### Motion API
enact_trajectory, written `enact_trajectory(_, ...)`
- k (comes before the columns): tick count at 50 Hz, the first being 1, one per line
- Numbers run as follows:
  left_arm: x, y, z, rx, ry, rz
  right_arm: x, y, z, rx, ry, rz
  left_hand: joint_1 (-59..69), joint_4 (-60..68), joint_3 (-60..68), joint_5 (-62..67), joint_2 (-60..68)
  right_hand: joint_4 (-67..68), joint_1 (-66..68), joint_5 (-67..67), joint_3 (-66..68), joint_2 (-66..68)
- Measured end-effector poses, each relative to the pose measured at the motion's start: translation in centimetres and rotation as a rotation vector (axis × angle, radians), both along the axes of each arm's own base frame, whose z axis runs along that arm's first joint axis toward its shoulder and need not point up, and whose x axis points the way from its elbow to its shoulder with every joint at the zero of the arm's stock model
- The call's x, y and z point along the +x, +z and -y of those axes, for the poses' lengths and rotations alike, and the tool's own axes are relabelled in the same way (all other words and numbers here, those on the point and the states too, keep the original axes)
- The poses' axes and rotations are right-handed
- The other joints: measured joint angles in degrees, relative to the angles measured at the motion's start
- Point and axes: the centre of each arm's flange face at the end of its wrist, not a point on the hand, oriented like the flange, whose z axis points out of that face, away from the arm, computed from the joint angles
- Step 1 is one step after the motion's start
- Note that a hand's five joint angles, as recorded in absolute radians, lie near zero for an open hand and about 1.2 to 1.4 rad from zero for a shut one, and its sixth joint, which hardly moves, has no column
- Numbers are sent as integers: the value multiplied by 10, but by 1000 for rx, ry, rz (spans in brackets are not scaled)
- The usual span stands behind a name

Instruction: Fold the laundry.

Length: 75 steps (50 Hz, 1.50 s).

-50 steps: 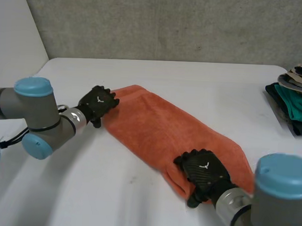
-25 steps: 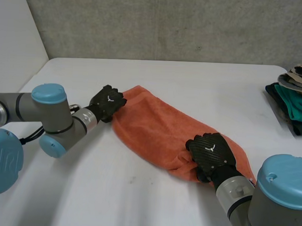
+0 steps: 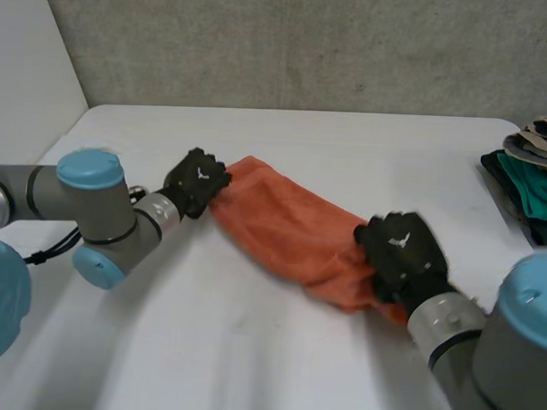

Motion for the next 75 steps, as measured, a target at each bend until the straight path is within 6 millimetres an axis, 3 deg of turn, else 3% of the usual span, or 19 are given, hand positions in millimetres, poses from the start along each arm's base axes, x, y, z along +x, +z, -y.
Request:
enact_trajectory(6,6,69,-14,-51,55,-158,-12,43,17,-72,-39,21,0,0,0,0,1,5,0,0,0,0)
enact_trajectory(12,26,162,-70,-110,41,-398,-21,103,34,-155,-7,49,0,0,0,0,1,5,9,0,0,0)
enact_trajectory(16,39,194,-105,-157,21,-470,-27,135,55,-200,17,56,0,0,0,0,1,5,9,0,0,0)
enact_trajectory(19,44,202,-122,-172,14,-485,-28,141,76,-201,27,53,0,0,0,0,1,5,9,0,0,0)
enact_trajectory(24,48,194,-142,-136,12,-470,-21,126,127,-183,45,30,0,1,2,0,2,0,9,-2,-2,-2)
enact_trajectory(26,47,187,-145,-111,14,-459,-15,114,146,-188,46,13,0,2,3,0,2,-84,-35,-73,-78,-73)
enact_trajectory(29,44,165,-146,-36,26,-427,-3,82,181,-213,28,-30,0,2,3,0,2,-419,-358,-420,-412,-421)
enact_trajectory(31,41,153,-145,3,33,-409,0,69,194,-238,0,-50,0,2,3,0,2,-527,-448,-517,-520,-523)
enact_trajectory(35,35,135,-144,64,44,-380,0,55,209,-289,-92,-70,0,2,3,0,2,-560,-454,-540,-549,-543)
enact_trajectory(43,30,130,-144,86,56,-369,-12,66,187,-287,-219,-79,0,2,3,0,2,-560,-454,-540,-549,-543)
enact_trajectory(46,30,134,-145,78,58,-373,-23,73,148,-203,-239,-99,0,2,3,0,2,-560,-454,-540,-549,-543)
enact_trajectory(51,30,137,-146,69,56,-378,-29,59,111,-25,-231,-57,0,2,3,0,2,-560,-454,-540,-549,-542)
enact_trajectory(55,30,140,-147,63,53,-382,-24,43,98,102,-227,29,0,2,3,0,2,-559,-454,-539,-547,-541)
enact_trajectory(62,31,141,-147,58,52,-385,1,-11,104,254,-171,96,0,2,3,0,2,-525,-442,-508,-513,-511)
enact_trajectory(68,32,142,-145,54,59,-386,28,-54,118,243,-112,88,0,2,3,0,2,-470,-377,-451,-458,-458)
enact_trajectory(71,32,144,-144,47,61,-389,36,-68,128,196,-102,80,0,2,3,0,2,-322,-228,-306,-312,-305)
enact_trajectory(73,32,144,-144,47,61,-389,36,-68,128,196,-102,80,0,2,3,0,2,-322,-228,-306,-312,-305)
enact_trajectory(74,32,147,-143,36,68,-394,40,-71,137,137,-103,71,0,2,3,0,2,-61,-32,-51,-51,-37)
enact_trajectory(75,32,148,-143,35,69,-394,40,-71,137,132,-104,70,0,2,3,0,2,-50,-25,-34,-40,-26)
